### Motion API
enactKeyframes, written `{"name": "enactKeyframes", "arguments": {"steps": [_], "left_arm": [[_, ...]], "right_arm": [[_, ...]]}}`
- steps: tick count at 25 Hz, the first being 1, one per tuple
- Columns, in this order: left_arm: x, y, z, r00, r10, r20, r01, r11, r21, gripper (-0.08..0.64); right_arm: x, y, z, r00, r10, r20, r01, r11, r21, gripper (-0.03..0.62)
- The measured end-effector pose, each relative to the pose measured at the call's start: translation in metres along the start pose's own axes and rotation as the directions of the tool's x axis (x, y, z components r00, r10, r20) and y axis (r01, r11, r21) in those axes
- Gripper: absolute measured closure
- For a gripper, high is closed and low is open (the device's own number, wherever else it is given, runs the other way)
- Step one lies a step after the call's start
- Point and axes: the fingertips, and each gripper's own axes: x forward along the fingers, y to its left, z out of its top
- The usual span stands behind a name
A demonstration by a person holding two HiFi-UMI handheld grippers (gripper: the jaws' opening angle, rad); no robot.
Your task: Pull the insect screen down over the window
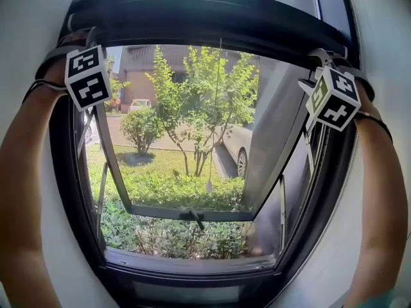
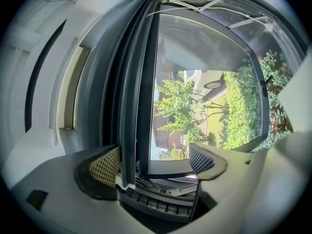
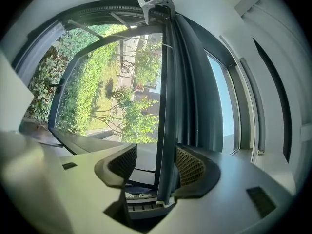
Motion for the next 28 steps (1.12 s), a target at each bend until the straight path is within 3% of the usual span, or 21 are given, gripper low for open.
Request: {"name": "enactKeyframes", "arguments": {"steps": [5,13,28], "left_arm": [[0.003,-0.001,0.000,1.000,-0.007,-0.005,0.007,1.000,0.018,0.126],[-0.017,-0.023,-0.003,0.991,-0.127,-0.030,0.129,0.990,0.063,0.126],[-0.058,-0.120,-0.022,0.958,-0.287,0.007,0.285,0.952,0.114,0.127]], "right_arm": [[-0.001,0.001,-0.001,1.000,0.011,0.005,-0.011,1.000,0.000,0.362],[-0.013,0.016,-0.001,0.996,0.090,0.000,-0.090,0.996,0.004,0.364],[-0.047,0.111,0.013,0.961,0.274,0.021,-0.275,0.961,0.013,0.364]]}}
